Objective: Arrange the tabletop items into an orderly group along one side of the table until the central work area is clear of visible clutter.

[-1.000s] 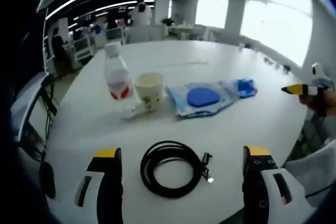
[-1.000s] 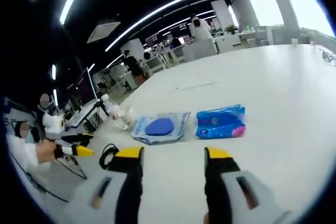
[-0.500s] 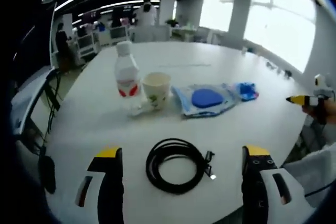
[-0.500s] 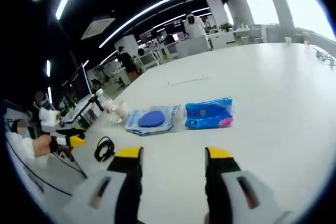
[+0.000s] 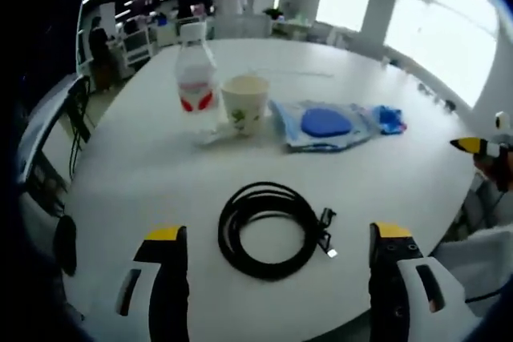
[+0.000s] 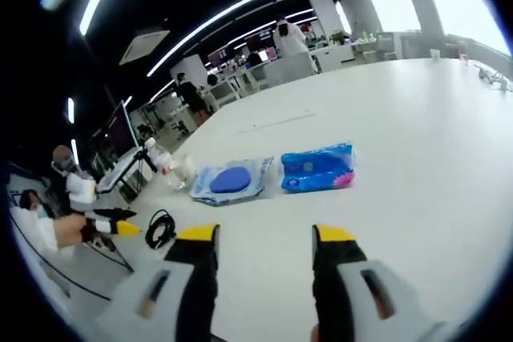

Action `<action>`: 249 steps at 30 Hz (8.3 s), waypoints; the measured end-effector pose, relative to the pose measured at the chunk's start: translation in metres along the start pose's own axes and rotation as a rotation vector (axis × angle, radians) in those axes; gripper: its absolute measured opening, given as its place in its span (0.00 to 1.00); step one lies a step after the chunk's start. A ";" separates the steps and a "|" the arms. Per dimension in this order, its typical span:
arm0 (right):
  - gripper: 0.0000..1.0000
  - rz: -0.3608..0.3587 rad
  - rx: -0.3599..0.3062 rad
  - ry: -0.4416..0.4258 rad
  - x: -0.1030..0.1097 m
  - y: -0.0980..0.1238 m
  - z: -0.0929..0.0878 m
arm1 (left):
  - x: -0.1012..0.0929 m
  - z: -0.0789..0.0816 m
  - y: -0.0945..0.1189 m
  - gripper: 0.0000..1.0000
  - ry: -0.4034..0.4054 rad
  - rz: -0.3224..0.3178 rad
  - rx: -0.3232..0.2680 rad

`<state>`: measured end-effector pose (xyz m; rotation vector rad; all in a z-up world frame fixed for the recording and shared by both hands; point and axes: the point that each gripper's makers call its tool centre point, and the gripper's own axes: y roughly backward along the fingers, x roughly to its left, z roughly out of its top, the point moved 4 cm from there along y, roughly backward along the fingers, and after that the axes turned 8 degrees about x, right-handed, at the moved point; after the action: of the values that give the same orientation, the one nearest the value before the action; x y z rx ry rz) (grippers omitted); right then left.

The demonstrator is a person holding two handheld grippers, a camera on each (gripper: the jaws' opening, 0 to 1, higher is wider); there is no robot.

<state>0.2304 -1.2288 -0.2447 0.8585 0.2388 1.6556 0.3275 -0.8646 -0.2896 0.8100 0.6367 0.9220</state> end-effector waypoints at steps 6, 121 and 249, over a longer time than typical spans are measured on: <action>0.44 -0.001 0.001 -0.011 -0.002 0.002 -0.001 | -0.004 -0.007 -0.018 0.91 -0.016 0.021 0.080; 0.63 0.576 0.042 -1.004 0.116 -0.054 -0.011 | -0.156 0.125 0.092 0.00 -0.180 -0.386 -0.434; 0.09 -0.099 0.211 -0.476 -0.088 -0.075 -0.020 | -0.014 -0.019 0.076 0.80 0.159 -0.063 -0.330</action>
<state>0.2770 -1.2820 -0.3378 1.3495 0.1228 1.3039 0.2731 -0.8427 -0.2355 0.4232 0.6228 1.0075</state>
